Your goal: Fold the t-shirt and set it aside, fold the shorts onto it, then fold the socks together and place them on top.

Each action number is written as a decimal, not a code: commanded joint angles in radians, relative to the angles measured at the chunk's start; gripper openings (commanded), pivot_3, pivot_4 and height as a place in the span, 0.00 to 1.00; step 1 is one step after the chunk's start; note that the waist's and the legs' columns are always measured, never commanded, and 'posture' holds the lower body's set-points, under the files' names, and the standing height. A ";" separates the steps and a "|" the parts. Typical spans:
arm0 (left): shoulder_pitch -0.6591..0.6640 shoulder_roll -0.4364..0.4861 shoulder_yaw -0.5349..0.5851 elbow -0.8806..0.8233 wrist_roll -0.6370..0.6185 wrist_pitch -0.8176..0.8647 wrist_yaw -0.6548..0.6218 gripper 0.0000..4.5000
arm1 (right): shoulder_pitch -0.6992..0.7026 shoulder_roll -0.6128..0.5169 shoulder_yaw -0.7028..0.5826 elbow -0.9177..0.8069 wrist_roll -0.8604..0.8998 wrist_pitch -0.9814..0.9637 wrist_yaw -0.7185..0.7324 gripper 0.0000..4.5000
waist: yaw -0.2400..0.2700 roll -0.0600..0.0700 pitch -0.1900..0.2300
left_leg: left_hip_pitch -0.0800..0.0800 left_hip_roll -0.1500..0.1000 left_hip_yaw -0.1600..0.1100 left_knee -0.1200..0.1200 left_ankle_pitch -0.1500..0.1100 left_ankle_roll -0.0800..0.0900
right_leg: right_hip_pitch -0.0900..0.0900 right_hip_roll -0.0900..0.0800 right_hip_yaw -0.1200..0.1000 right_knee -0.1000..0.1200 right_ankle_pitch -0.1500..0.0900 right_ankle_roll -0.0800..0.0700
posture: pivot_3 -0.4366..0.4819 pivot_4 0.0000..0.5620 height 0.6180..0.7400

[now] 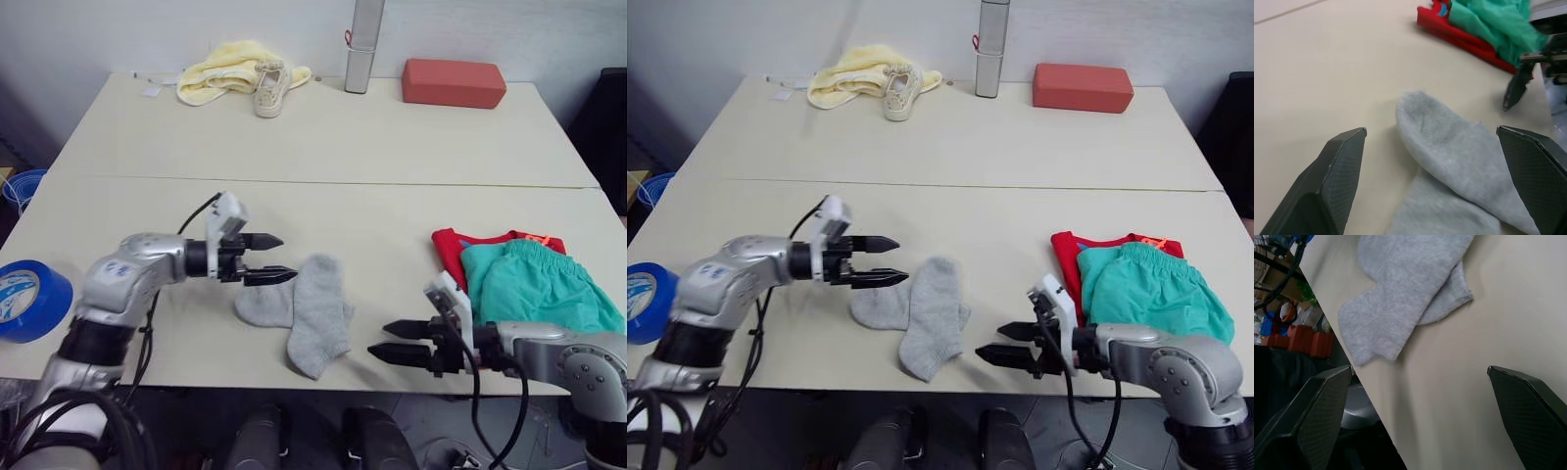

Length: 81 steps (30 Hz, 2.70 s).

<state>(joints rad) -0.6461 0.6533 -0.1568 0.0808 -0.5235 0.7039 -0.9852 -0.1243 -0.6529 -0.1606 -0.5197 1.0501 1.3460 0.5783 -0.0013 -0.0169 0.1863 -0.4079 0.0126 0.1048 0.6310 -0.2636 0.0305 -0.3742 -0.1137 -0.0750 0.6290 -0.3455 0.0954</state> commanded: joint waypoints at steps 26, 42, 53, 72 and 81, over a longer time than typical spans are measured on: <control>-0.160 -0.241 -0.063 0.364 0.220 -0.073 -0.116 0.43 | -0.025 0.288 0.138 -0.015 0.095 0.093 -0.369 0.00 | -0.003 -0.003 -0.001 | -0.001 0.001 0.000 0.005 0.001 0.001 | -0.001 0.000 0.001 0.008 0.000 0.001 | 0.48 0.27 1.00; -0.069 -0.203 0.109 0.132 0.112 0.049 -0.056 0.00 | -0.092 0.105 0.055 0.022 0.164 0.090 -0.246 0.00 | -0.003 -0.003 -0.001 | -0.001 0.001 -0.001 0.005 0.001 0.001 | -0.001 0.000 0.001 0.009 0.000 0.001 | 0.48 0.27 1.00; 0.075 -0.162 0.277 -0.164 -0.025 0.286 0.130 0.00 | -0.231 0.031 0.016 0.143 0.201 0.089 -0.156 0.00 | -0.002 -0.003 -0.001 | -0.001 0.001 -0.001 0.005 0.001 0.001 | 0.000 0.000 0.001 0.009 0.000 0.001 | 0.48 0.27 1.00; 0.426 -0.239 0.613 -0.557 -0.268 0.551 0.513 0.00 | -0.425 0.017 0.076 0.356 0.170 0.212 -0.038 0.00 | -0.003 -0.004 -0.001 | -0.001 0.001 -0.001 0.005 0.001 0.001 | 0.000 0.000 0.001 0.008 0.000 0.001 | 0.48 0.27 1.00; 0.551 -0.291 0.603 -0.576 -0.283 0.452 0.566 0.00 | -0.470 0.034 0.132 0.395 0.078 0.195 -0.001 0.00 | -0.002 -0.004 -0.001 | -0.001 0.001 -0.001 0.005 0.000 0.000 | 0.000 0.000 0.001 0.005 0.000 0.001 | 0.48 0.27 1.00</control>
<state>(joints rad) -0.1021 0.3596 0.4322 -0.4604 -0.7881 1.1850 -0.4253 -0.5798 -0.6177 -0.0296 -0.1129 1.1356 1.5492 0.5569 -0.0032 -0.0205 0.1853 -0.4086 0.0132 0.1043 0.6361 -0.2632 0.0310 -0.3746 -0.1142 -0.0734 0.6336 -0.3450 0.0962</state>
